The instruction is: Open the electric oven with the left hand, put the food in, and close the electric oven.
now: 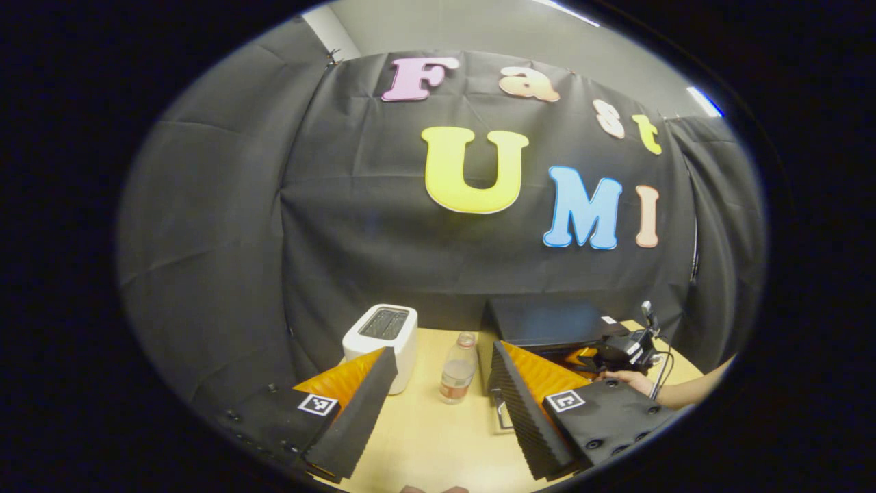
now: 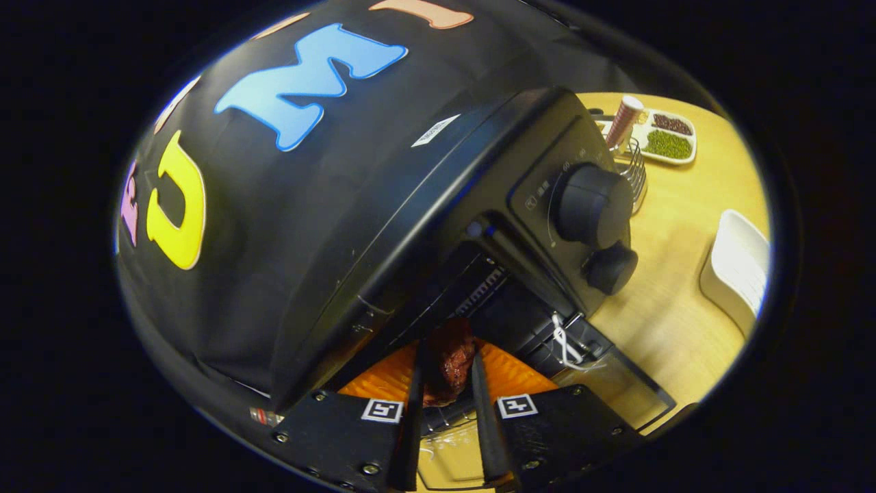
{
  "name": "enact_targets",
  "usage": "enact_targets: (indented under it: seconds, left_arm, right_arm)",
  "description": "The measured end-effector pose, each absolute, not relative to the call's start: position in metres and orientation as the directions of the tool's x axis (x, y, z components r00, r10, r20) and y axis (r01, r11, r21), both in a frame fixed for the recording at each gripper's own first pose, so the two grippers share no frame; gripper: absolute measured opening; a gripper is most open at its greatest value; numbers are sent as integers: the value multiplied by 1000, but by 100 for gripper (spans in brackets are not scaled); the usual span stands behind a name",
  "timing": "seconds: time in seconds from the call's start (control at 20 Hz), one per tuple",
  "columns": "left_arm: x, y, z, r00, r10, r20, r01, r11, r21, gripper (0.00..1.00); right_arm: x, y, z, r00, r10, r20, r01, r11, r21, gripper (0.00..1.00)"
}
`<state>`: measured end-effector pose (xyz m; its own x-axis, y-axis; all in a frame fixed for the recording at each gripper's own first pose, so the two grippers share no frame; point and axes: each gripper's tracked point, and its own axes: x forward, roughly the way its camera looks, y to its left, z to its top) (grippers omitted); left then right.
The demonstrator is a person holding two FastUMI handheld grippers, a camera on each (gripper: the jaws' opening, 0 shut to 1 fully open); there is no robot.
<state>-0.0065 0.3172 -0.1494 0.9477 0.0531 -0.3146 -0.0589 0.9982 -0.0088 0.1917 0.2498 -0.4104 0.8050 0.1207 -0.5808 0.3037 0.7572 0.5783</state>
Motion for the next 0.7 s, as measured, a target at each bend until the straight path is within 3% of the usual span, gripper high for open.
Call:
enact_targets:
  seconds: [0.05,0.1,0.15,0.4,0.7]
  left_arm:
    - [-7,316,-149,949,50,-310,-55,998,-7,98]
    - [-5,314,-148,950,45,-309,-49,999,-8,98]
    - [-5,313,-147,951,40,-306,-44,999,-8,98]
    - [0,298,-142,958,4,-286,-14,999,-34,98]
    - [13,248,-126,969,-65,-239,54,997,-55,94]
  right_arm:
    - [191,245,-411,806,92,-585,308,779,547,25]
    - [188,238,-410,807,64,-587,308,803,510,44]
    - [186,236,-406,813,51,-580,298,820,489,46]
    - [158,220,-378,843,31,-538,231,881,413,47]
    - [109,183,-287,924,-10,-381,118,958,262,47]
